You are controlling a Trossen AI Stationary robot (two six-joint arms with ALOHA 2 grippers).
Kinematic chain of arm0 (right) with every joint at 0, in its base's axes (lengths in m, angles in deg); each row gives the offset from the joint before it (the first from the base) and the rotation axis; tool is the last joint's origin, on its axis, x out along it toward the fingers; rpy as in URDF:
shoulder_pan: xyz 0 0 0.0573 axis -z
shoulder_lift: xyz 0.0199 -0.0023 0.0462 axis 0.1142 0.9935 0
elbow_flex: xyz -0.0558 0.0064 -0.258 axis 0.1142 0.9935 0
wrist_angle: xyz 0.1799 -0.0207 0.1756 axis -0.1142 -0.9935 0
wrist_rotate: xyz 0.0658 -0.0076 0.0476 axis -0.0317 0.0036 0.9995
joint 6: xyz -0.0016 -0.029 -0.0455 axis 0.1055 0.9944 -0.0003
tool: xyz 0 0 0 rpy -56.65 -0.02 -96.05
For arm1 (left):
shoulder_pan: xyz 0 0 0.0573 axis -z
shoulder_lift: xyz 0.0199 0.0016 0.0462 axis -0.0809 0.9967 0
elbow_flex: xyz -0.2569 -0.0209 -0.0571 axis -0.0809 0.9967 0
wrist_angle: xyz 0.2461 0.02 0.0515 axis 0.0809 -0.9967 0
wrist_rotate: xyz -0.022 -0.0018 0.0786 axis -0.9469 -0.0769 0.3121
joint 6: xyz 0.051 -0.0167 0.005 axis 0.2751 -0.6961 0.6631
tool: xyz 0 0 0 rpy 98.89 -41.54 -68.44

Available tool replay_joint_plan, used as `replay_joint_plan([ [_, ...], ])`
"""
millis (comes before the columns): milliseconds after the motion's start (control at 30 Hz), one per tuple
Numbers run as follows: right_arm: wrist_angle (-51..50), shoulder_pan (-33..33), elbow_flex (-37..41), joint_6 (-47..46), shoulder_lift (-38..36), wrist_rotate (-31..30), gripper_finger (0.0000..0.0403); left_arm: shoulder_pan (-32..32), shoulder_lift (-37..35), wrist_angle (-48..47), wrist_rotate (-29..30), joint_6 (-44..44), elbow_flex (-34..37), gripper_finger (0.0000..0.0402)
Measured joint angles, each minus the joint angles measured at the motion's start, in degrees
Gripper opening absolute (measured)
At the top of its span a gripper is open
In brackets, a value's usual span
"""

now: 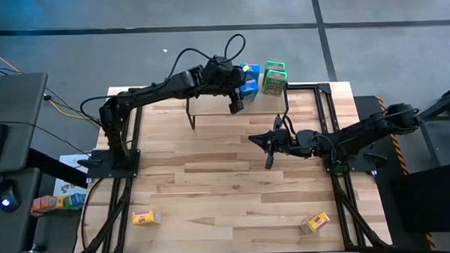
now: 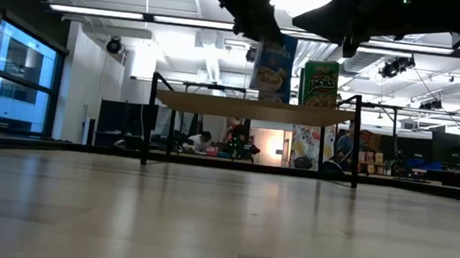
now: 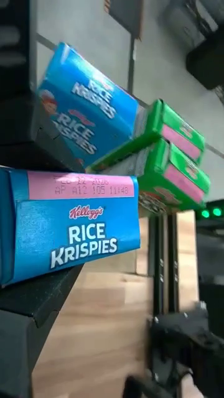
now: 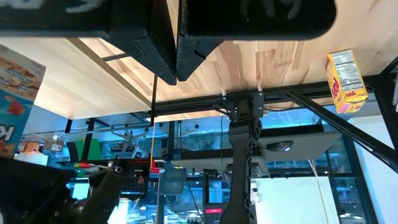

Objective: Stack cereal on shelf
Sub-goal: Adjust the bottom blue cereal box to be aligned with the other blue cereal box

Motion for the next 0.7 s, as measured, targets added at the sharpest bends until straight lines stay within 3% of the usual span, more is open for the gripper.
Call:
replay_joint_plan([
  [700,0.65,-0.02,0.0,0.43,0.0,-0.07,0.0,-0.74,0.55,8.91,-1.99,-0.1,6.59,0.0204],
])
